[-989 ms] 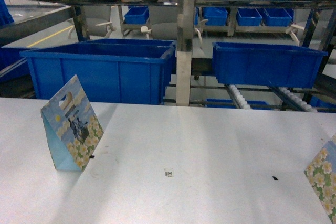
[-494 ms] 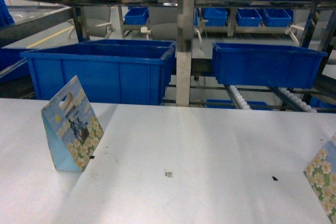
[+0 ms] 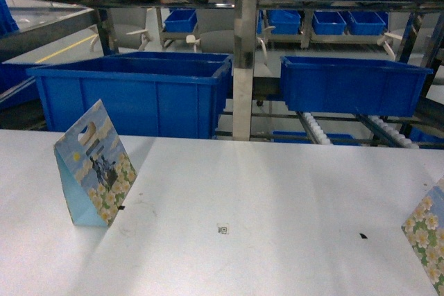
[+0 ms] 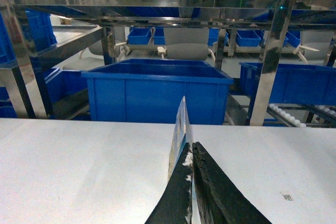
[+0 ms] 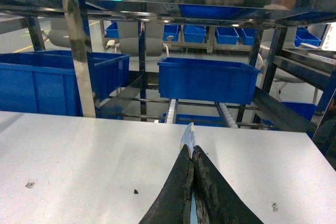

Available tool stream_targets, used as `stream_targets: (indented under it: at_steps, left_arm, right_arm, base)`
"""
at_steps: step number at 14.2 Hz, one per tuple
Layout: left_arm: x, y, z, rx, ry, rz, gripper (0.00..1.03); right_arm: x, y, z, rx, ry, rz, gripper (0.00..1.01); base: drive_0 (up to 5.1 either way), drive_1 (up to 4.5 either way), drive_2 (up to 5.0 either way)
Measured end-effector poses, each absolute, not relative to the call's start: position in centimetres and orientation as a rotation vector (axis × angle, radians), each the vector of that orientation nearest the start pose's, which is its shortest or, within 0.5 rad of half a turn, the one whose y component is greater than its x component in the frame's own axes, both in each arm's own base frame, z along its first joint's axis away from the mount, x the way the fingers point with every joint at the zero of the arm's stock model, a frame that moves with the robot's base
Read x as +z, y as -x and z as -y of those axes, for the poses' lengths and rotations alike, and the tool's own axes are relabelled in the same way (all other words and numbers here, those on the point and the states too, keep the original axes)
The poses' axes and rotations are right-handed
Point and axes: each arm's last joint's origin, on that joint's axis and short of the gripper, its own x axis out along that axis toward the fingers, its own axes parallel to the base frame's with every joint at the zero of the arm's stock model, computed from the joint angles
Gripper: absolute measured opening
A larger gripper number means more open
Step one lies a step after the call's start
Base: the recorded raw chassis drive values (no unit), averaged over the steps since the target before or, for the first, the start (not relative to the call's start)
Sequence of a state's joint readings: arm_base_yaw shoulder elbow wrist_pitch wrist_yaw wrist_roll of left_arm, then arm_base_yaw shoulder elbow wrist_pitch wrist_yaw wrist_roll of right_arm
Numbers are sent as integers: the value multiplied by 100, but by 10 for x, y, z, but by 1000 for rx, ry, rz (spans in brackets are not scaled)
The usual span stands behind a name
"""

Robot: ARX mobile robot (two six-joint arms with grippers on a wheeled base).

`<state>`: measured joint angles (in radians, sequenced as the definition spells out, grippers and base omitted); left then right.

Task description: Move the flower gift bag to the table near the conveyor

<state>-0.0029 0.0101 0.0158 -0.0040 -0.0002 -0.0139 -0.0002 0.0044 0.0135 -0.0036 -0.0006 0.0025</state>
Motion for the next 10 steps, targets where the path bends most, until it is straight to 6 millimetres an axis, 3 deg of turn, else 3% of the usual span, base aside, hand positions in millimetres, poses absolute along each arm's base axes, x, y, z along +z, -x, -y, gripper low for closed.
stream_targets:
  at_steps: [2, 3, 5, 10]
  left_arm:
    - [168, -97, 0, -2, 14, 2, 2]
    - [168, -97, 0, -3, 14, 2, 10]
    - [168, -97, 0, -3, 14, 2, 35]
    - [168, -97, 0, -2, 14, 2, 88]
  right_arm:
    - [167, -97, 0, 0, -2, 6, 2]
    - [167, -97, 0, 0, -2, 6, 3]
    - [167, -97, 0, 0, -2, 6, 28]
    - [167, -97, 0, 0, -2, 6, 81]
  base:
    - [0, 0, 0]
    - [0, 0, 0]
    - [0, 0, 0]
    - [0, 0, 0]
